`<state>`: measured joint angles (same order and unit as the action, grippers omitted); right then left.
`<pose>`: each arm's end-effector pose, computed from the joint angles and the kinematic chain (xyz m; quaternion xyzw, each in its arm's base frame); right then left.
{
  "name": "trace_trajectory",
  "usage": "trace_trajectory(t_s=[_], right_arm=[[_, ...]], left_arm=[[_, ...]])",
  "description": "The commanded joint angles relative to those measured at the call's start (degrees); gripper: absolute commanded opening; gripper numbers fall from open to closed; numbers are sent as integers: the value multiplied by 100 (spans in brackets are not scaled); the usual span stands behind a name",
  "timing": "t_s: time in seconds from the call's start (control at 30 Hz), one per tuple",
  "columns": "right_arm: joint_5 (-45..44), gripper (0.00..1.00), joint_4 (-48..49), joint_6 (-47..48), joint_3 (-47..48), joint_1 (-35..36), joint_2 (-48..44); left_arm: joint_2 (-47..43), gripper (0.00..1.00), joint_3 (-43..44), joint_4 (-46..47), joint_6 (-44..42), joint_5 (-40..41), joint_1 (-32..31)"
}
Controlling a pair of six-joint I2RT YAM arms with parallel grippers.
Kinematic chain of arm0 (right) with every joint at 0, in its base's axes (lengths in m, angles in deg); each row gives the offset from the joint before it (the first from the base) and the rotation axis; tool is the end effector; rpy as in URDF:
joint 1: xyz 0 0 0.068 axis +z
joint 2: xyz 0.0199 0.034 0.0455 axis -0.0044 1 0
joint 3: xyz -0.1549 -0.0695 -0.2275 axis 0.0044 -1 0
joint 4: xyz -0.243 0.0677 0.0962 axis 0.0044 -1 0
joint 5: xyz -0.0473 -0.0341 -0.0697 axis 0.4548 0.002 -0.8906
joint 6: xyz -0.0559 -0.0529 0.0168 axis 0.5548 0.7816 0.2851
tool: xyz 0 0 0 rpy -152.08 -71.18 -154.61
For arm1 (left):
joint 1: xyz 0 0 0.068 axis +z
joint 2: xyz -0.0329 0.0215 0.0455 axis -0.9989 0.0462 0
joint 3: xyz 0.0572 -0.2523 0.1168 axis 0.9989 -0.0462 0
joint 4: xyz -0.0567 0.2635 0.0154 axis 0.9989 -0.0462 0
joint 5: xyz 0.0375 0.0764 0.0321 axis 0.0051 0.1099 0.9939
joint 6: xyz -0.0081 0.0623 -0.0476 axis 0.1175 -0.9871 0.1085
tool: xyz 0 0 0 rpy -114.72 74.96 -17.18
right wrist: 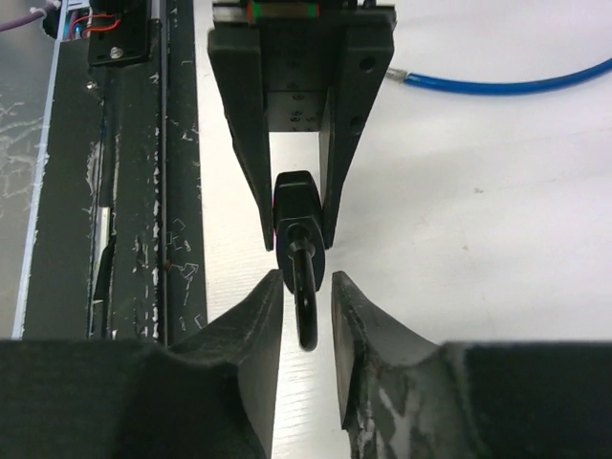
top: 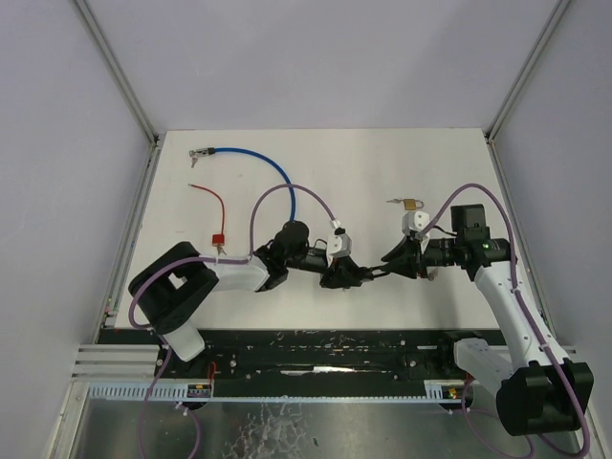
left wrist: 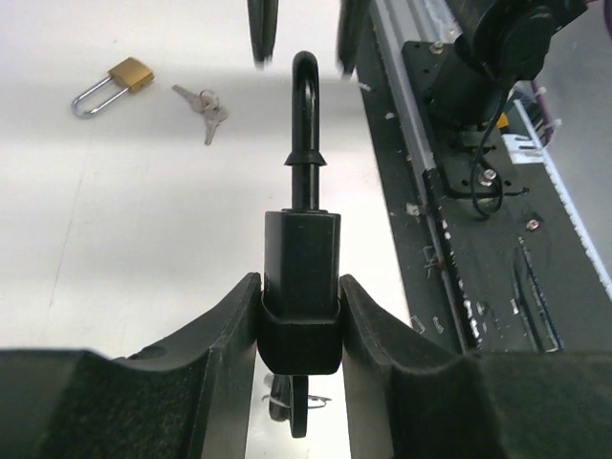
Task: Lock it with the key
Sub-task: Lock the lock.
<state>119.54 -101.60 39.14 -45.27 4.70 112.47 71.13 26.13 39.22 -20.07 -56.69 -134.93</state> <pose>0.1846 0.0790 0.2686 -0.5317 0.6027 0.3816 0.4566 0.2076 -0.3009 0.1887 0.5431 0.5254 -0.4986 0.4247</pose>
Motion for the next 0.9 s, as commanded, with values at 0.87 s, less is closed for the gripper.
trace_trajectory(t_s=[0.87], right_arm=[[207,44,-269,1196,-86,-54,165]], left_arm=[[-403,0,-243,885,-72,-290,254]])
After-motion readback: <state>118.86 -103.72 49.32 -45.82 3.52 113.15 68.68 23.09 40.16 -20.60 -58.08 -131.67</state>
